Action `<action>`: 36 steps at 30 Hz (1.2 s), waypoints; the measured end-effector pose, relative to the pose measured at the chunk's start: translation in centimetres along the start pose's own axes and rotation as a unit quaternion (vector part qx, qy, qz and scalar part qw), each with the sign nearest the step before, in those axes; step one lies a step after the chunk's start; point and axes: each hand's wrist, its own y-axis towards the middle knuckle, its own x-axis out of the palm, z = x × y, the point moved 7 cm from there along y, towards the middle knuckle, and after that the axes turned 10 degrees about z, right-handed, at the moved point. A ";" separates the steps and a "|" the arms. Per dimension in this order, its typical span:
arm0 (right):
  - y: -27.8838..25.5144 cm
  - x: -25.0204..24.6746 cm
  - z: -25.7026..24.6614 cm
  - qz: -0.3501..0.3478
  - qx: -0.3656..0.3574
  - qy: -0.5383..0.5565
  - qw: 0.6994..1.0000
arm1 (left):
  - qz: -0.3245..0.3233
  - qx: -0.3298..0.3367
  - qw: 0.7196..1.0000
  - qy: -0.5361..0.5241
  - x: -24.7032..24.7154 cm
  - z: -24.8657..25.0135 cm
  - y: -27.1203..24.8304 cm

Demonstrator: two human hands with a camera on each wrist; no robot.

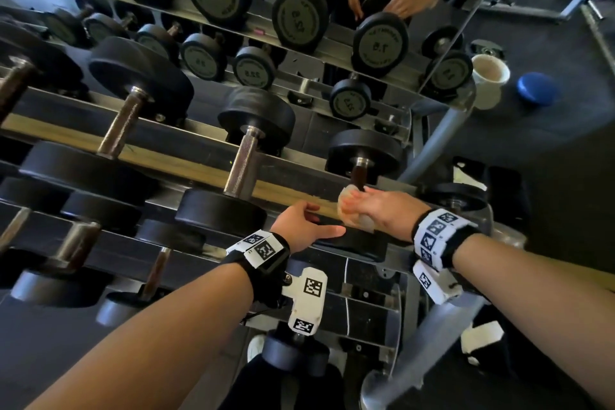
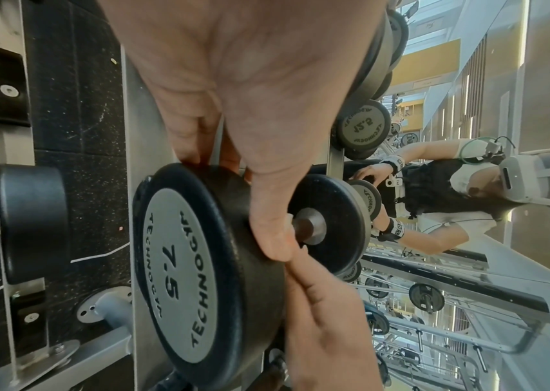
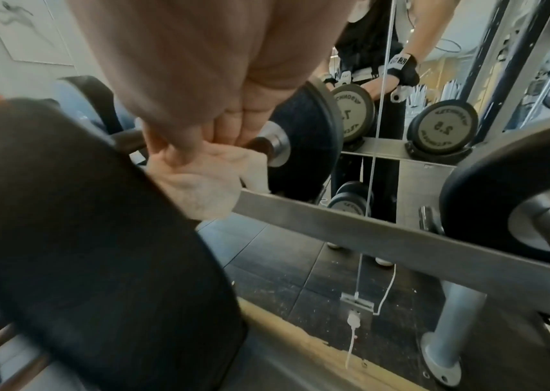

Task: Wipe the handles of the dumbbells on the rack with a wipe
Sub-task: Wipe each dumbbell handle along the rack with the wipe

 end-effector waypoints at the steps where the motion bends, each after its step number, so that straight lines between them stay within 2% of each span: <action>1: 0.8 -0.6 1.2 0.007 0.027 0.011 1.000 | 0.000 -0.001 1.000 -0.004 0.0 0.0 -0.1; 5: 2.0 -1.5 4.6 -0.064 0.059 0.025 0.996 | 0.011 -0.002 1.000 -0.023 0.2 -0.3 -0.6; 9: -2.4 0.1 5.6 -0.052 0.057 -0.068 0.995 | 0.029 -0.005 0.998 -0.055 0.7 -0.4 -1.5; 10: -3.8 0.5 5.9 -0.050 0.059 -0.064 0.995 | 0.038 -0.003 0.997 -0.068 0.9 -0.1 -1.9; 12: -5.9 -0.6 7.1 0.011 0.091 0.012 0.996 | 0.074 0.029 0.994 -0.069 0.9 1.3 -2.6; 14: -7.9 -2.9 9.2 0.114 0.149 0.098 0.977 | 0.117 0.088 0.989 -0.034 1.0 3.5 -3.3; 16: -9.9 -4.5 11.0 0.171 0.193 0.139 0.956 | 0.142 0.142 0.980 0.004 1.8 6.2 -4.1; 19: -12.2 -5.6 12.7 0.187 0.208 0.158 0.947 | 0.169 0.188 0.967 0.030 4.0 9.7 -5.3; 23: -14.5 -5.3 14.7 0.189 0.209 0.171 0.944 | 0.162 0.216 0.963 -0.019 8.2 11.8 -6.6; 26: -15.9 -4.6 16.4 0.192 0.217 0.167 0.942 | 0.120 0.203 0.972 -0.024 12.3 11.3 -6.8; 28: -16.5 -3.7 17.1 0.187 0.210 0.155 0.947 | 0.087 0.170 0.982 -0.003 14.9 9.8 -6.4; 33: -16.5 -0.7 17.4 0.159 0.151 0.111 0.969 | 0.056 0.092 0.994 0.027 19.1 6.0 -5.1; 36: -16.3 0.2 17.2 0.203 0.097 0.023 0.974 | 0.042 0.062 0.997 0.027 20.6 4.4 -4.6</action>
